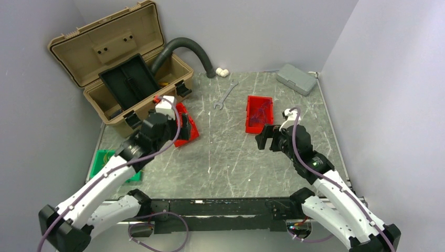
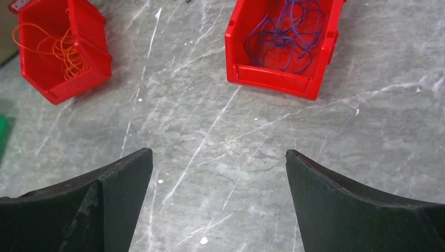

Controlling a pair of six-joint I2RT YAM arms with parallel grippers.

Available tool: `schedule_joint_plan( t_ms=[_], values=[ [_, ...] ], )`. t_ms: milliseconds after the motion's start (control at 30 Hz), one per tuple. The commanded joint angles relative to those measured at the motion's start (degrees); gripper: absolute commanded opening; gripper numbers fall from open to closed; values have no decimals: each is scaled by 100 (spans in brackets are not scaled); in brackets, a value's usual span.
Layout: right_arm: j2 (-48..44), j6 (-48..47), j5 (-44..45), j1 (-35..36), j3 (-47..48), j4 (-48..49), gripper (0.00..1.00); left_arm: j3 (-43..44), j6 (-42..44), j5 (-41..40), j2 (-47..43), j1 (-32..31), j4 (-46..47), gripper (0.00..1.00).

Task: Untangle the cables
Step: Place the cable in the bin, then reset both arms

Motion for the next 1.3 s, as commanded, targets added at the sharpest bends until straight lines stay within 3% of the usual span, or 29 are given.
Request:
schedule_joint_plan(
  t_ms=[0,133,267,333,500,600,667,767,933,1067,1167,1267],
  values=[
    [-457,-476,-396,-26,-790,1860,99,-843,353,-342,-675,-254,1029,100],
    [-871,-780,-200,-35,-1650,3119,99,-1544,529,-152,-1059,-275,1618,99],
    [-792,-1244,80,-48,-2013,3523,99,-2498,595,-350,-1453,-280,2175,99],
    [-670,-1239,487,-68,-2055,3683,99,-3013,656,-325,-1751,-281,2513,99],
    [-276,-1273,1713,-400,-2240,4227,98,-4111,548,-1295,-2372,-210,3578,99],
    [-79,-1149,2254,-857,-2660,5252,97,-4581,930,-793,-2603,95,4606,99],
    [237,-1525,2235,-1040,-2943,6115,96,-4693,941,-1023,-2420,259,5203,99],
    [847,-1730,2531,-1205,-2831,6221,96,-4447,1026,-591,-1949,853,5342,99],
    [1695,-1921,2242,-1539,-3036,7265,95,-4093,2407,-1273,-937,1103,6085,99],
    [2533,-1734,1297,-2242,-3088,8125,94,-4654,2650,-552,-157,1864,7813,99],
    [2955,-1811,1045,-2557,-2887,8230,93,-4662,2791,194,234,2490,7918,99],
    [3301,-1994,834,-2634,-2897,8645,91,-4951,2817,742,653,2925,9008,99]
  ],
)
